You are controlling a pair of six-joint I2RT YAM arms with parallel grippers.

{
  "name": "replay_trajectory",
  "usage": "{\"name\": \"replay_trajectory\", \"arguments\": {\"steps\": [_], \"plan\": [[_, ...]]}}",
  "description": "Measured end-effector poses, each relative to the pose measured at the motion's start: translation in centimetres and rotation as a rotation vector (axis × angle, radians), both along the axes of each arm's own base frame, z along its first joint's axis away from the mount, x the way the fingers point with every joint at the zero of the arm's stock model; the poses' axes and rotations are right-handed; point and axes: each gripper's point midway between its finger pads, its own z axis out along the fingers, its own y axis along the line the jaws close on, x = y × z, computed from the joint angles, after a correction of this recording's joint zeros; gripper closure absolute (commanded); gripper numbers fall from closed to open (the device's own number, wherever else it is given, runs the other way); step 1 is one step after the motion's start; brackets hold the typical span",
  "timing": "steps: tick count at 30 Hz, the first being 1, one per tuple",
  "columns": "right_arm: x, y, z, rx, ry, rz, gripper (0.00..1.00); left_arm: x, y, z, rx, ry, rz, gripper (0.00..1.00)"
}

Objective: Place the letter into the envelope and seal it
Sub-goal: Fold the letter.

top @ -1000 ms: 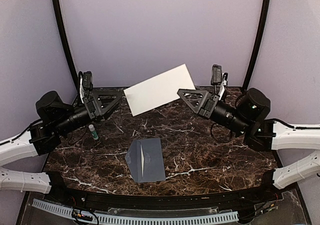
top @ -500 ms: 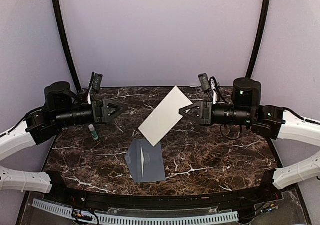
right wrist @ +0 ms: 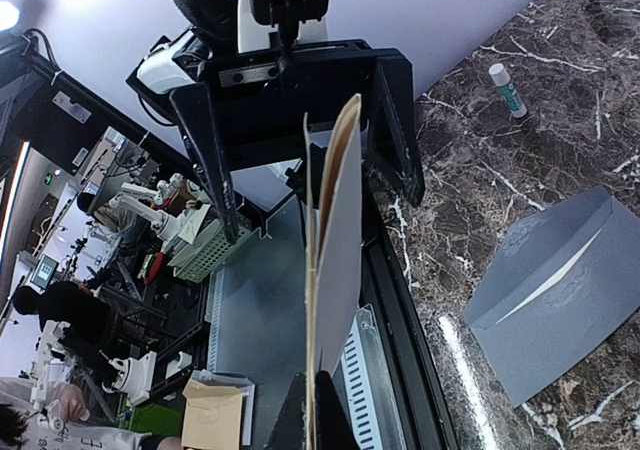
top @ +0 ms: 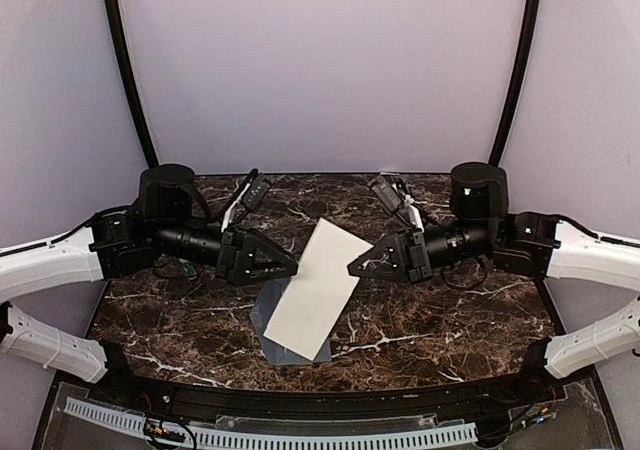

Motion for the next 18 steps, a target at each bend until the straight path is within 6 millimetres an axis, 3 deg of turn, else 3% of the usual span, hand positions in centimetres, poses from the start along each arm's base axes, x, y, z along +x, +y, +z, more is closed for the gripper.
{"name": "replay_trajectory", "arguments": {"steps": [3, 10, 12, 15, 18], "plan": [[-0.2, 0.2, -0.2, 0.0, 0.005, 0.024, 1.0, -1.2, -0.7, 0.2, -0.017, 0.006, -0.058, 0.11], [-0.9, 0.4, 0.5, 0.039, -0.008, 0.067, 1.0, -1.8, -1.1, 0.4, -0.029, 0.012, -0.084, 0.11], [-1.1, 0.4, 0.6, 0.05, -0.01, 0.082, 1.0, -1.8, -1.2, 0.2, -0.026, 0.017, -0.086, 0.14], [-1.4, 0.4, 0.7, 0.059, -0.012, 0.096, 1.0, -1.9, -1.4, -0.1, -0.018, 0.032, -0.092, 0.28], [-1.6, 0.4, 0.8, 0.072, -0.015, 0.113, 1.0, -2.1, -1.6, -0.4, -0.011, 0.048, -0.098, 0.32]]}}
